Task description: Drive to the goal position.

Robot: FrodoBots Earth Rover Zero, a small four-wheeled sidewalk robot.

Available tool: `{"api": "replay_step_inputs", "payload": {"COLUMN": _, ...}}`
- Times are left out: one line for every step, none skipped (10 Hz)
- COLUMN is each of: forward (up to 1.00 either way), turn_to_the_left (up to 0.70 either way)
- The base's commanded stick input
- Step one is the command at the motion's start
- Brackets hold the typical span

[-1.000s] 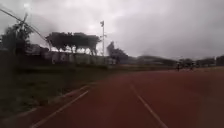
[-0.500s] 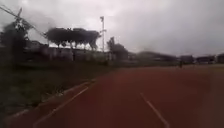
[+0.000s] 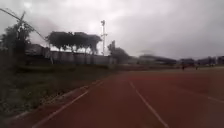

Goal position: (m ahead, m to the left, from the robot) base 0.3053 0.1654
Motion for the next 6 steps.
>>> {"api": "replay_step_inputs", "payload": {"forward": 0.5, "turn_to_the_left": -0.37}}
{"api": "replay_step_inputs", "payload": {"forward": 0.5, "turn_to_the_left": -0.42}}
{"api": "replay_step_inputs", "payload": {"forward": 0.5, "turn_to_the_left": -0.46}}
{"api": "replay_step_inputs", "payload": {"forward": 0.5, "turn_to_the_left": -0.5}}
{"api": "replay_step_inputs", "payload": {"forward": 0.5, "turn_to_the_left": -0.5}}
{"api": "replay_step_inputs", "payload": {"forward": 0.5, "turn_to_the_left": -0.4}}
